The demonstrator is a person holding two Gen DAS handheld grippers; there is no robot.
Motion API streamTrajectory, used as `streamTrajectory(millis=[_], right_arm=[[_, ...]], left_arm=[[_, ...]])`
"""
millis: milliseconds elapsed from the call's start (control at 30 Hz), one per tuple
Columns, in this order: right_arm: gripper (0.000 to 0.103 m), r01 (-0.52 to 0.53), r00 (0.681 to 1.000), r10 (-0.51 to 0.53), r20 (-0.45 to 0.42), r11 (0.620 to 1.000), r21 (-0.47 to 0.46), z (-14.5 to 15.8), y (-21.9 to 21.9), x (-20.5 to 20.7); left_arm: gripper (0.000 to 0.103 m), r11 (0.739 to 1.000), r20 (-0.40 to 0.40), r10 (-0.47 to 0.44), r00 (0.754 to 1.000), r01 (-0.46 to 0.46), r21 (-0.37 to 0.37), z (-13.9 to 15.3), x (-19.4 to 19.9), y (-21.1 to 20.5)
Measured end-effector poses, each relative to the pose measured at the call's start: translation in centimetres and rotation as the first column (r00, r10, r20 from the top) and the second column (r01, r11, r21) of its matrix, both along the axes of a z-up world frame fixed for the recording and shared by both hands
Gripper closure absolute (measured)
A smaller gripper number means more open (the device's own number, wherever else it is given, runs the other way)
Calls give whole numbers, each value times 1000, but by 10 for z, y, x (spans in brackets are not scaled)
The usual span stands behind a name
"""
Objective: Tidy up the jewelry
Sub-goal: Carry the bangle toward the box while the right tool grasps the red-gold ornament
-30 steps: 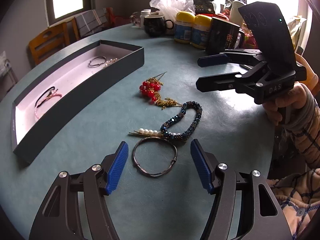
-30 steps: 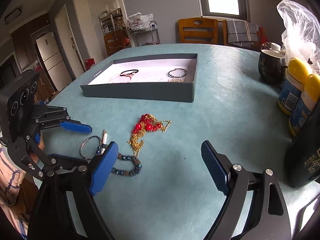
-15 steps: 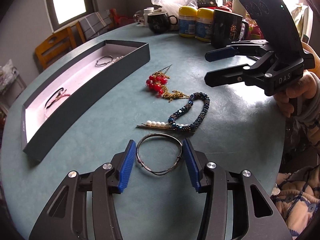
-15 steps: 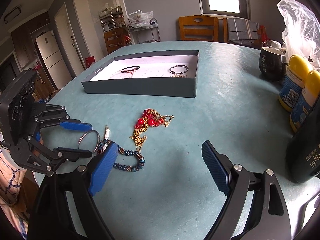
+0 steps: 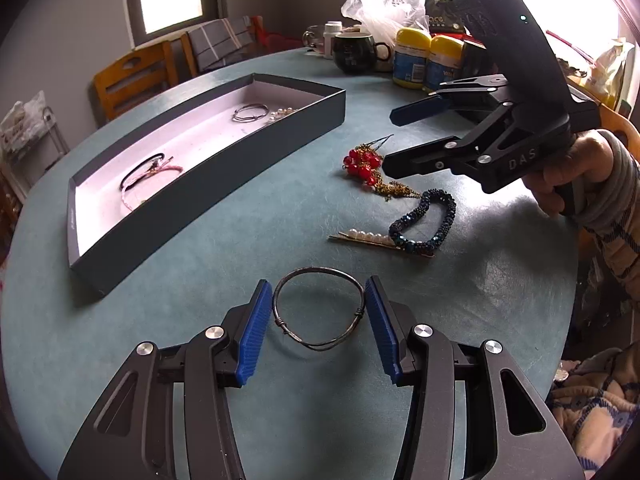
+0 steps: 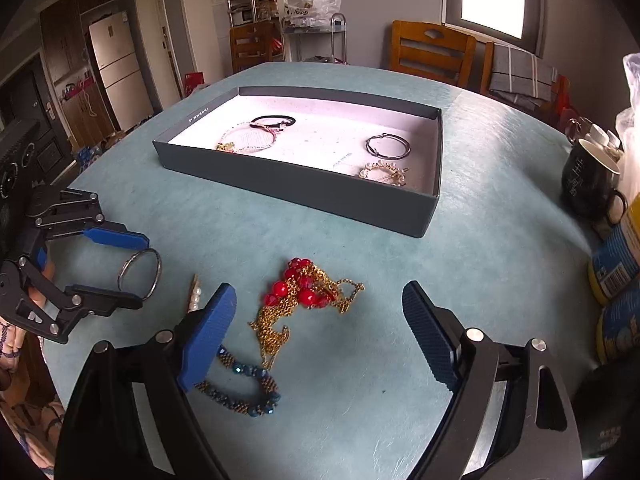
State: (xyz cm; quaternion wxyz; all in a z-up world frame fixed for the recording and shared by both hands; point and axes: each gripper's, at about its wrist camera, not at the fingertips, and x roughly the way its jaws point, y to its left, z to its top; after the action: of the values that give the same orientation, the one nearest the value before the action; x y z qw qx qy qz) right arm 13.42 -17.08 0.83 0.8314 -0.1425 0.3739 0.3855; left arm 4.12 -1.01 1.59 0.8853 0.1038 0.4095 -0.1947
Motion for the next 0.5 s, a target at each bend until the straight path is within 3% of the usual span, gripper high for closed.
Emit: streamTrajectory(millis=[200, 300, 433, 500], right_arm=[[34, -67, 998, 66, -24, 997, -43, -10, 15, 14], [49, -86, 996, 85, -30, 995, -47, -14, 19, 16], [78, -81, 996, 80, -25, 996, -42, -13, 16, 13], [82, -75, 997, 74, -27, 997, -34, -13, 13, 11]], left_arm=[[52, 999, -6, 6, 1000, -6, -31, -1, 1, 5], [52, 999, -13, 4, 1000, -5, -34, -2, 1, 5], [52, 999, -14, 2, 1000, -3, -35, -2, 1, 5], [52, 999, -14, 4, 1000, -5, -33, -2, 1, 5]])
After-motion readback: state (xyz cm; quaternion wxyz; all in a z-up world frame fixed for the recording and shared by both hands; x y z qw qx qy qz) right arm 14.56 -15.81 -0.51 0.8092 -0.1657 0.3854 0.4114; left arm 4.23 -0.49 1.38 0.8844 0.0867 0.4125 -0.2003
